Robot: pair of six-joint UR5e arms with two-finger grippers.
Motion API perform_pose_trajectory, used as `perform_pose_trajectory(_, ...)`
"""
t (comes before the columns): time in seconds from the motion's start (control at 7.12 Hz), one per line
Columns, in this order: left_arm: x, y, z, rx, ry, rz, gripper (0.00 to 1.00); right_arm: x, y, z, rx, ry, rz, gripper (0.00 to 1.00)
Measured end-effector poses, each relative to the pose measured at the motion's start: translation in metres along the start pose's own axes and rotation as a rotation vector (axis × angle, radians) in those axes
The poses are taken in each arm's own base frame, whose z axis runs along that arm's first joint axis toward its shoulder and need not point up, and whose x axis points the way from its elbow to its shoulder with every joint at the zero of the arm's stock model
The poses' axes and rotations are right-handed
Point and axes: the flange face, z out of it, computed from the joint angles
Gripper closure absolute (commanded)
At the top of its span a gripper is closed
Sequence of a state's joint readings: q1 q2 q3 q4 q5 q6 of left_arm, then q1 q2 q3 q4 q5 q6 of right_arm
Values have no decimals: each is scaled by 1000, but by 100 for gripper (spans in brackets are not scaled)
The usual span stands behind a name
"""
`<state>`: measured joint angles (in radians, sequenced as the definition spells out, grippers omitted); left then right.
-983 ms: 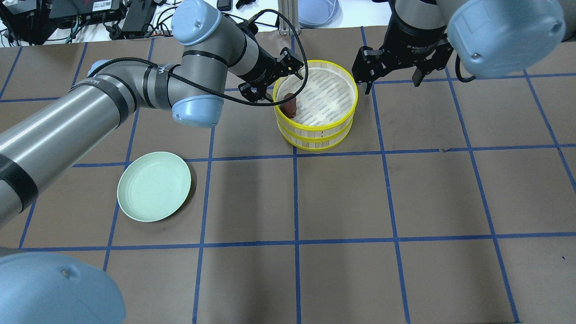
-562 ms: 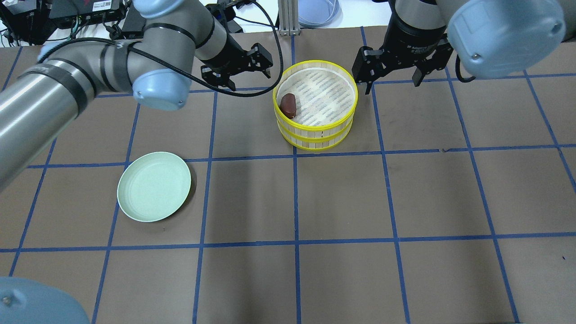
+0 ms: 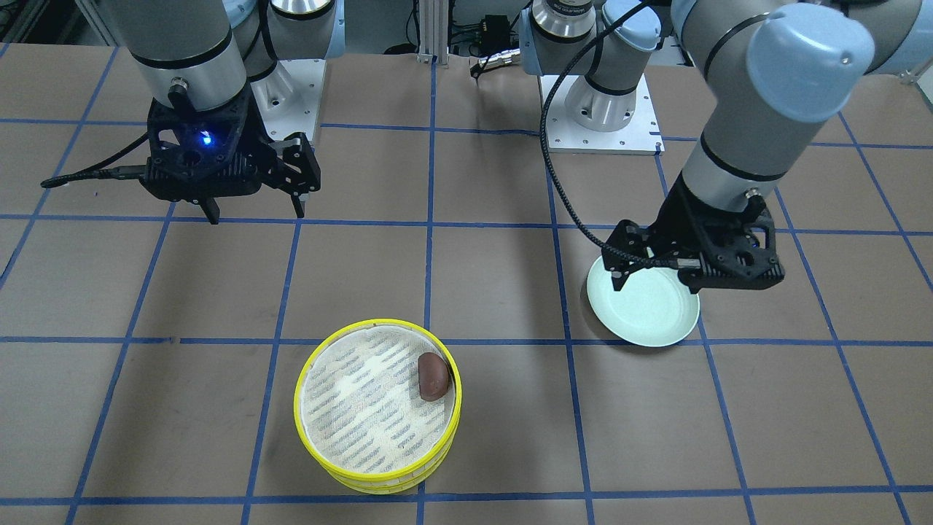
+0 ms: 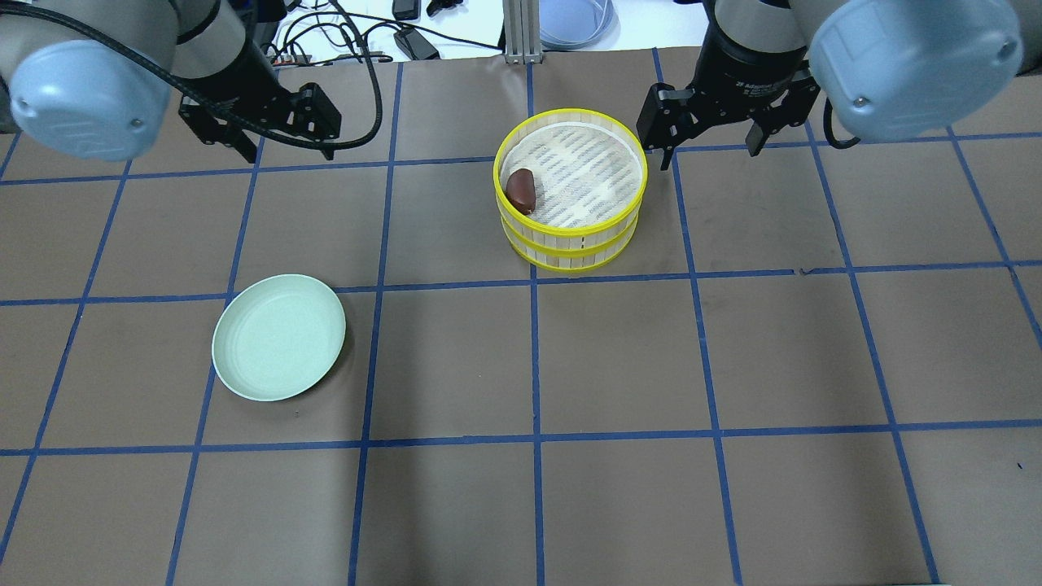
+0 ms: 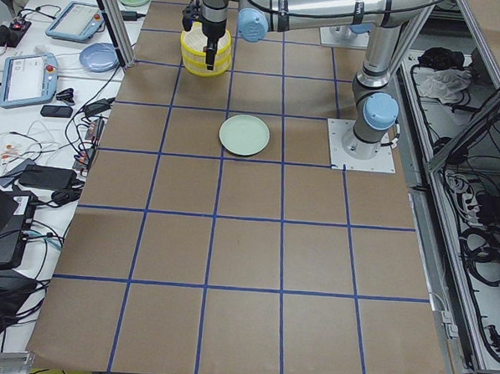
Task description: Stack buns with steamer
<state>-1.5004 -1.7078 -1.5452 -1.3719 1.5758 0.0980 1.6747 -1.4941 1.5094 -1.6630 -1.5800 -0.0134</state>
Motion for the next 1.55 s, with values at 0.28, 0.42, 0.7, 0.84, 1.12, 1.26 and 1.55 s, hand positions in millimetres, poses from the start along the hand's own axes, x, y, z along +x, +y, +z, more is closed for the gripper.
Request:
perform_pose_trajectory(0.28,-17,34,-34,-57,-34,15,0,0,0,0,-1,0,1,0)
perform_pose_trajectory(0.42,-16,47,-47,-66,-31,-2,0,0,0,0,-2,0,2,0)
perform_pose_trajectory(0.7,-12,63,-64,-61,-30,-51,0,0,0,0,-2,0,2,0)
perform_pose_trajectory(0.84,-11,66,-68,-55,-22,-60,0,0,0,0,-1,0,1,0)
perform_pose_trajectory(1.12,-8,68,-68,-56,3,-66,0,0,0,1,-2,0,4,0)
perform_pose_trajectory(1.26,-7,69,-67,-57,8,-66,0,1,1,-1,1,0,5,0)
perform_pose_trajectory(1.55,-7,69,-62,-63,10,-66,0,1,3,-7,14,0,4,0)
